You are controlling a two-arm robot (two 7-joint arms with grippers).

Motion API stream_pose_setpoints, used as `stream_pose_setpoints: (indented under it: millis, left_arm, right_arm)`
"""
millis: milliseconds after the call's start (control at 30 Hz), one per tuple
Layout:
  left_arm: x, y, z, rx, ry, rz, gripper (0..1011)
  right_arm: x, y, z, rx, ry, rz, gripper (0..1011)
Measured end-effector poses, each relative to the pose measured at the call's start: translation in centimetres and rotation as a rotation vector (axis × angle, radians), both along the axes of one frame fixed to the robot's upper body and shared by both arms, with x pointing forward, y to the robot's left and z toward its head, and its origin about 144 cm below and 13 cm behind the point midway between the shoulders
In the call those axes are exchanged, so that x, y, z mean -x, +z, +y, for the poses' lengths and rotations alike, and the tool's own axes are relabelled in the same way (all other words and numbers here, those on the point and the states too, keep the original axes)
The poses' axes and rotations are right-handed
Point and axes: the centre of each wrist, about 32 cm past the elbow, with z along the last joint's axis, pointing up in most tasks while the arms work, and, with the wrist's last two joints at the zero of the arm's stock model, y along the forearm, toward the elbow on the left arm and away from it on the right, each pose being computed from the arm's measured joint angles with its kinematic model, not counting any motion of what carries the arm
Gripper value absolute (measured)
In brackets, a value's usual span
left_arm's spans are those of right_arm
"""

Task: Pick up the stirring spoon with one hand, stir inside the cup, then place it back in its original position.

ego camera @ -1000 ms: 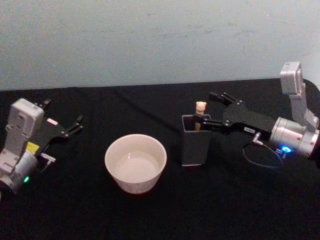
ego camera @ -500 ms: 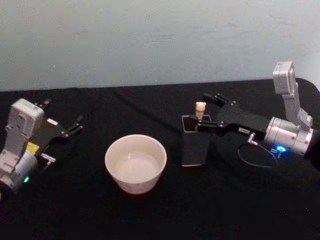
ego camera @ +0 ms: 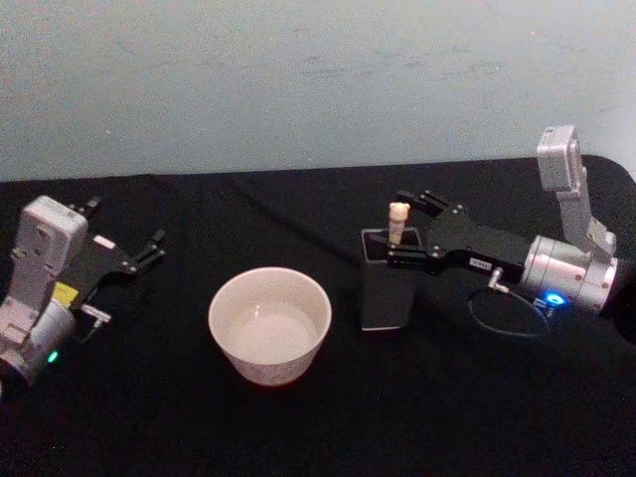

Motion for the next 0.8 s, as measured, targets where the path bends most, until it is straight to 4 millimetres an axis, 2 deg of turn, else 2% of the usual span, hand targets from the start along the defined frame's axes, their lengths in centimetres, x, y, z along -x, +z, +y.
stream_pose_setpoints:
  millis: [733, 800]
  left_arm:
    - [0.00, 0.00, 0.00, 0.000, 0.000, 0.000, 1001]
    - [0.00, 0.00, 0.00, 0.000, 0.000, 0.000, 1001]
  right_arm:
    - [0.02, -0.05, 0.31, -0.004, 0.009, -0.003, 1002]
    - [0.02, -0.05, 0.31, -0.004, 0.008, -0.003, 980]
